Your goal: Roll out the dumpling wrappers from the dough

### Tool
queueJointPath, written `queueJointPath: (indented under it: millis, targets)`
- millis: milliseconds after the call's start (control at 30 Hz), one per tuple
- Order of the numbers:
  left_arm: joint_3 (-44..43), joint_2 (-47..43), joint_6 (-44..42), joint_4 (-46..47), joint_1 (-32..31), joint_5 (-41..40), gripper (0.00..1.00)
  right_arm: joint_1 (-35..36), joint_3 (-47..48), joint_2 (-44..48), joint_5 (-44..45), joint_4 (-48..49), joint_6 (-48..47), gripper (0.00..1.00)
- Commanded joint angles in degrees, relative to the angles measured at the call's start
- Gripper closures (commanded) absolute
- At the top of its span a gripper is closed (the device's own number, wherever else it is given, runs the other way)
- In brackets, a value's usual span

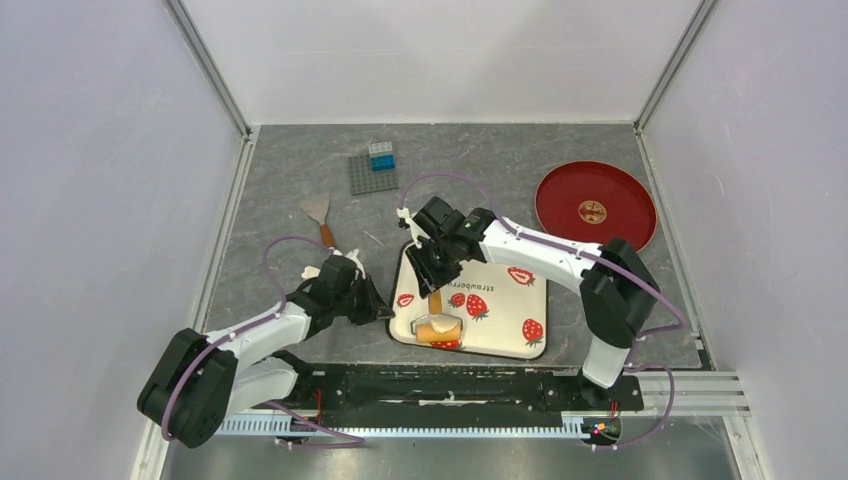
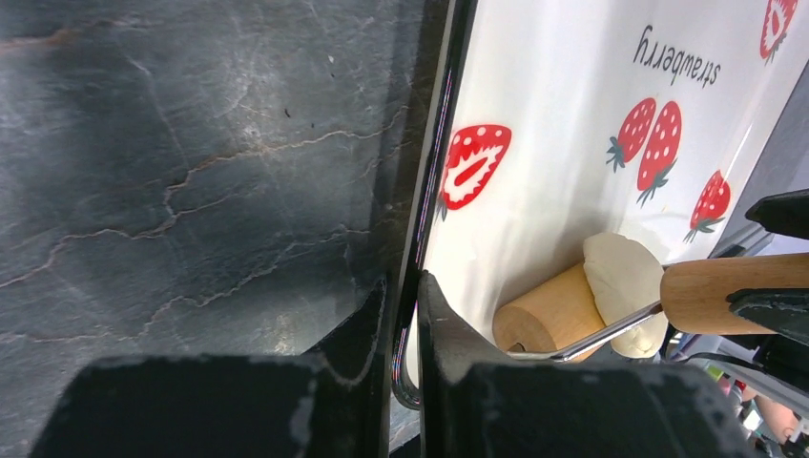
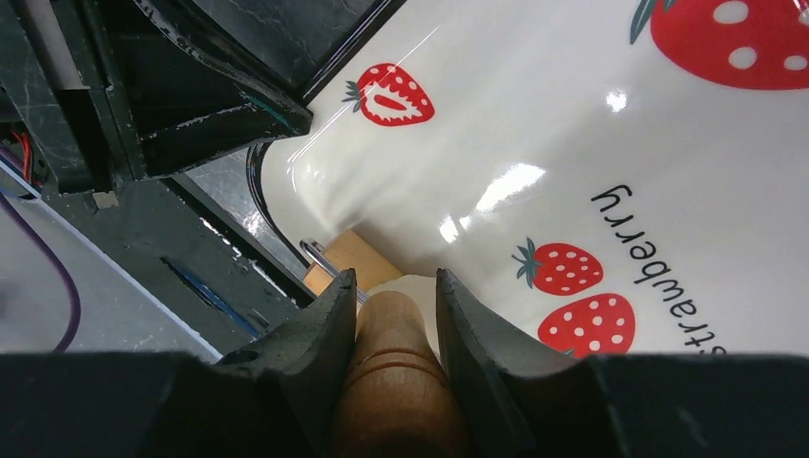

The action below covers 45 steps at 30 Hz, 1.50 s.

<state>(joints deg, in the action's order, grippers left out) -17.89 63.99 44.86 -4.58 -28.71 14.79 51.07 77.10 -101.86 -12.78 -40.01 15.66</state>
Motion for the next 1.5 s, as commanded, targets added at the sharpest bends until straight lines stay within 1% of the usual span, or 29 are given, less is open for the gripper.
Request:
queueJointPath:
  millis: [0,167,333,500,700,800,1033,1267,1300,1333,1367,1433,1467]
  targets:
    - [1.81,1.90,0.23,-5.01,0.39,-5.71,0.98,1.80,-2.44,-2.68,4.13,-12.28,-0.53,1.00]
    - [1.81,1.76,0.23,-5.09,0.39,-5.73,0.98,0.58,1.62,-1.48,8.17,-12.98,0.95,1.00]
    - [1.81,1.80,0.23,-5.10,0.35,-5.71,0.98,-1.27,3.75,1.21,10.92,-11.67,2.38,1.00]
    - [1.81,1.69,0.23,-5.13,0.38,-5.80,0.98,-4.42,3.00,5.04,10.24,-7.78,4.36,1.00]
    - [1.72,0.74,1.13,-6.44,0.41,-7.08,0.98,-10.41,-1.09,9.11,3.28,-0.53,6.97,1.00]
    - [1.47,-0.43,1.97,-7.49,0.41,-8.18,0.98,-11.74,-1.43,9.47,3.66,0.46,7.26,1.00]
    - [3.46,-5.01,8.16,-7.72,0.41,-12.38,0.98,-13.31,-1.69,10.19,5.87,1.56,7.13,1.00]
    - [2.51,-5.59,6.90,-8.12,0.41,-11.47,0.98,-14.11,-2.42,11.19,5.42,3.30,7.50,1.00]
    - [2.31,-6.00,6.25,-8.00,0.41,-11.09,0.96,-14.15,-2.47,11.51,5.40,3.68,7.75,1.00]
    - [1.66,-6.53,5.23,-8.52,0.41,-10.86,0.92,-14.14,-2.63,11.95,5.43,4.19,7.99,1.00]
    - [0.46,-7.30,4.12,-9.74,0.41,-11.06,0.83,-14.26,-2.83,12.32,5.47,4.85,8.31,1.00]
    - [-2.58,-8.87,1.21,-14.13,0.30,-12.77,0.69,-14.34,-3.07,13.09,6.05,5.91,9.21,1.00]
    - [-4.07,-9.90,-0.47,-15.95,0.28,-13.73,0.66,-14.33,-3.62,13.60,6.31,6.81,9.73,1.00]
